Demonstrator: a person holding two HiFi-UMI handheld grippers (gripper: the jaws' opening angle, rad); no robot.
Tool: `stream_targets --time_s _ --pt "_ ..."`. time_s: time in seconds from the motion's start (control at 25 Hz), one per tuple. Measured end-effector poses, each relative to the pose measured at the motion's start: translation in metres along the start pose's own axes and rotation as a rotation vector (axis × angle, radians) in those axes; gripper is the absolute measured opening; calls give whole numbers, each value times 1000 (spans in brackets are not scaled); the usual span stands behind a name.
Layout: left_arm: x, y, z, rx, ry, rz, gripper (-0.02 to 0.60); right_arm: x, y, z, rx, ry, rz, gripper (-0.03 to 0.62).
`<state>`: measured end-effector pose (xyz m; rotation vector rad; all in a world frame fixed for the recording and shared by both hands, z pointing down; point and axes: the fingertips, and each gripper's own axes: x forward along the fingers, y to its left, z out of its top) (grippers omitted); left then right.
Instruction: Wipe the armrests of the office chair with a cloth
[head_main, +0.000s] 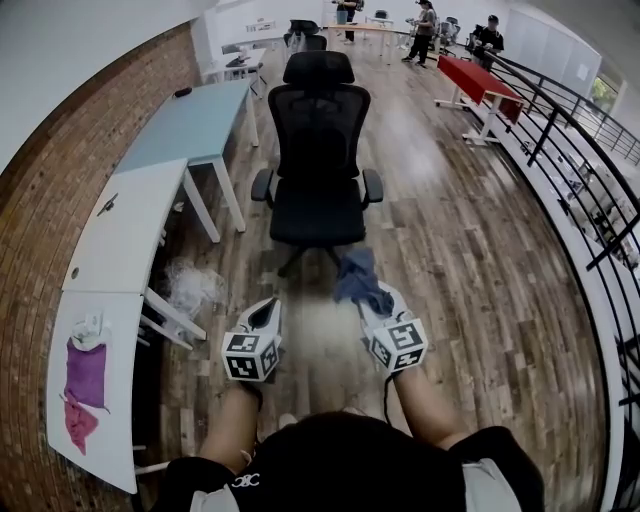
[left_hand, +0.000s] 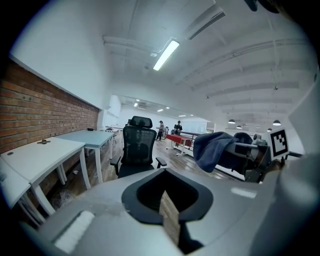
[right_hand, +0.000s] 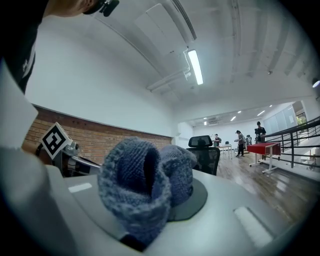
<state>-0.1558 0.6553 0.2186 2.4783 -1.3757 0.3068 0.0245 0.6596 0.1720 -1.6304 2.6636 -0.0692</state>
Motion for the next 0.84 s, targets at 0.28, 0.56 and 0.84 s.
stream_targets --time_s 0.28,0.56,0.84 --pt "-10 28 -4 -71 -6 -23 6 3 21 -3 -47 20 -26 46" --pt "-12 26 4 -27 -34 -66 6 3 33 -7 -52 27 -44 46" --pt "-14 31 2 -34 -34 -72 6 0 29 -14 -65 60 -106 46"
